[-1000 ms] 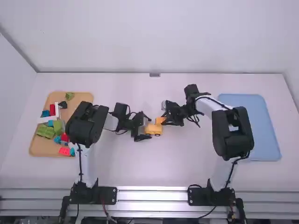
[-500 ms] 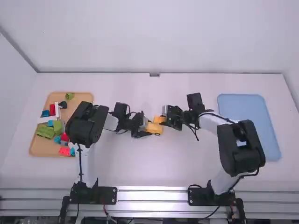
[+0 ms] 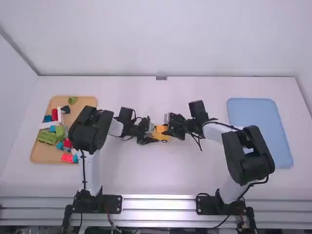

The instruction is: Assemble lego blocks to make yellow taxi

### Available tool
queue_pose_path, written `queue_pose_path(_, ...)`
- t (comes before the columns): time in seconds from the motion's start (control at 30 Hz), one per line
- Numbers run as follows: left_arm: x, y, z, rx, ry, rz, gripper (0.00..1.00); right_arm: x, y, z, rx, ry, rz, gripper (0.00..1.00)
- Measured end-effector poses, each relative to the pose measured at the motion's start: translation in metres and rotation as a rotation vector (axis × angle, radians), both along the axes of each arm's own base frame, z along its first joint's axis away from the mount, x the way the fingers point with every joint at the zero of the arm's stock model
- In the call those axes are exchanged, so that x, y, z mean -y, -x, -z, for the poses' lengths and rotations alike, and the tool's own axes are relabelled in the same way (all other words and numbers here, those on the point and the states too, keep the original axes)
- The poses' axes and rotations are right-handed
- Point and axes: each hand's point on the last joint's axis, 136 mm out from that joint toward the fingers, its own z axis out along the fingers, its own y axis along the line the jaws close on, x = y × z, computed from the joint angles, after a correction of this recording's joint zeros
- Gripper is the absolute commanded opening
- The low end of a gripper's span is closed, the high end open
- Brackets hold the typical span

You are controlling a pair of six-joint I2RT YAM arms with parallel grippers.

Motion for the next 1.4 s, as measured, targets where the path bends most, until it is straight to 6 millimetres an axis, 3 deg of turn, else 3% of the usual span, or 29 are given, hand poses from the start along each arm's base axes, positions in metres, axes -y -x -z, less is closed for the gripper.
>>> queue_pose_path(0.1,-0.001,0.002,0.002,-0.023,-0.006,-0.003,0.92,0.003,-0.002,0.0,-0.001,0.0,0.01,0.19)
queue_pose_path(0.3,0.0,0.002,0.004,0.002,-0.014,-0.008,0.92,0.008,-0.006,0.0,-0.006,0.0,0.029,0.18)
queue_pose_path(0.4,0.006,0.0,0.003,0.044,-0.017,0.001,0.87,0.008,-0.006,0.0,-0.009,0.0,0.03,0.18)
queue_pose_path(0.5,0.015,0.004,0.006,0.051,-0.038,0.019,0.7,0.009,-0.005,0.001,-0.015,0.003,0.029,0.18)
queue_pose_path(0.67,0.021,0.006,0.006,0.026,-0.055,0.034,0.57,0.008,-0.005,0.001,-0.027,0.001,0.037,0.15)
queue_pose_path(1.2,0.021,0.005,0.006,0.022,-0.06,0.033,0.62,0.008,0.003,0.017,-0.012,0.009,0.039,0.11)
queue_pose_path(1.4,0.022,0.007,0.005,0.013,-0.052,0.039,0.75,0.004,0.003,0.034,-0.045,-0.023,0.025,0.09)
